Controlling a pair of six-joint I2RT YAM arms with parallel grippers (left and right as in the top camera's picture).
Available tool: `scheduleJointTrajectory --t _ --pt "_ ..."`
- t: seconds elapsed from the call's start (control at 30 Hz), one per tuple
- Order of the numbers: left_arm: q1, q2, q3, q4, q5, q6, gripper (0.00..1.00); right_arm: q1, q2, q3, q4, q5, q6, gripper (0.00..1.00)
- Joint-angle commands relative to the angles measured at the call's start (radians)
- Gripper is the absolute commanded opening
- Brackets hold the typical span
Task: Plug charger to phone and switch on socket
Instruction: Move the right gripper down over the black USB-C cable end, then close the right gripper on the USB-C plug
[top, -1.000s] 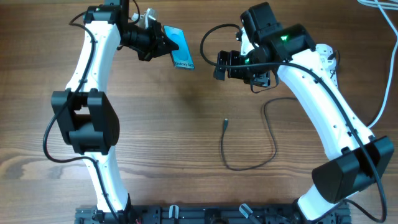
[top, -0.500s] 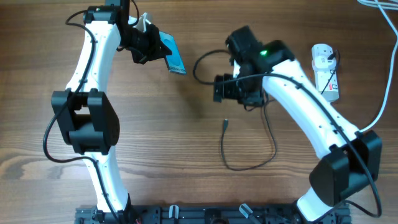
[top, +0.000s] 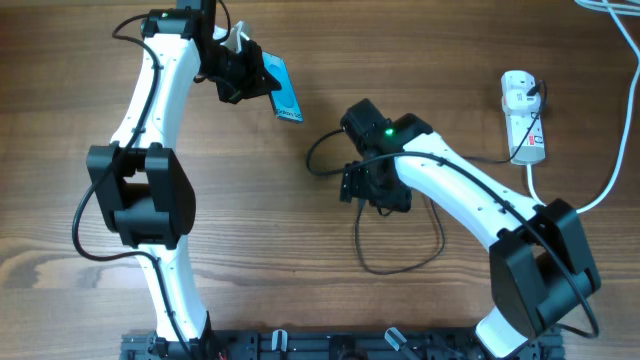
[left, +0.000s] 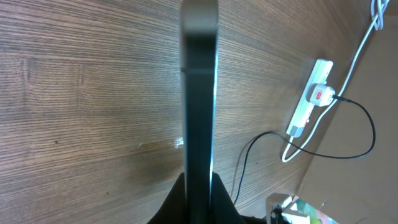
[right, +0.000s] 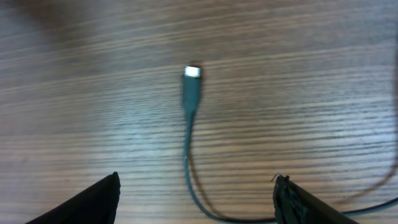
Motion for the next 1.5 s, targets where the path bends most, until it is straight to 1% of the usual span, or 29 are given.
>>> scheduleJointTrajectory --t 0.0,0.2,0.27,0.37,0.57,0.83,1.03,1.07,1.13,1.43,1.47 --pt "0.0 -0.033 0.005 0.0 0.013 0.024 0.04 0.031 -0.019 -0.063 0.047 0.128 0.113 0.75" --pt "-0.001 -0.033 0.005 0.0 0.013 0.024 0.04 0.069 -0.019 -0.08 0.095 0.128 0.121 0.75" --pt "-0.001 -0.033 0.005 0.0 0.013 0.024 0.04 0.07 -0.019 -0.081 0.097 0.128 0.146 0.75" --pt "-0.001 -0.033 0.005 0.0 0.013 0.024 0.04 0.07 -0.019 -0.082 0.109 0.128 0.145 0.7" --pt "-0.001 -0.033 0.005 0.0 0.013 0.024 0.04 0.07 -0.019 -0.083 0.122 0.135 0.144 0.68" --pt "-0.001 -0.033 0.005 0.0 0.013 0.024 0.04 0.07 -0.012 -0.083 0.122 0.135 0.115 0.68" --pt "-0.001 -0.033 0.005 0.0 0.013 0.024 0.04 0.071 0.053 -0.083 0.132 0.114 0.113 0.68" --pt "-0.001 -0.033 0.005 0.0 0.013 0.024 0.04 0.072 0.053 -0.083 0.138 0.113 0.106 0.66" --pt "-0.001 -0.033 0.005 0.0 0.013 0.024 0.04 0.084 0.056 -0.083 0.151 0.128 0.092 0.56" --pt "-0.001 -0.033 0.005 0.0 0.013 0.023 0.04 0.096 0.142 -0.083 0.193 0.12 0.143 0.55" --pt "-0.001 -0.033 0.005 -0.001 0.013 0.023 0.04 0.096 0.147 -0.083 0.192 0.12 0.143 0.53"
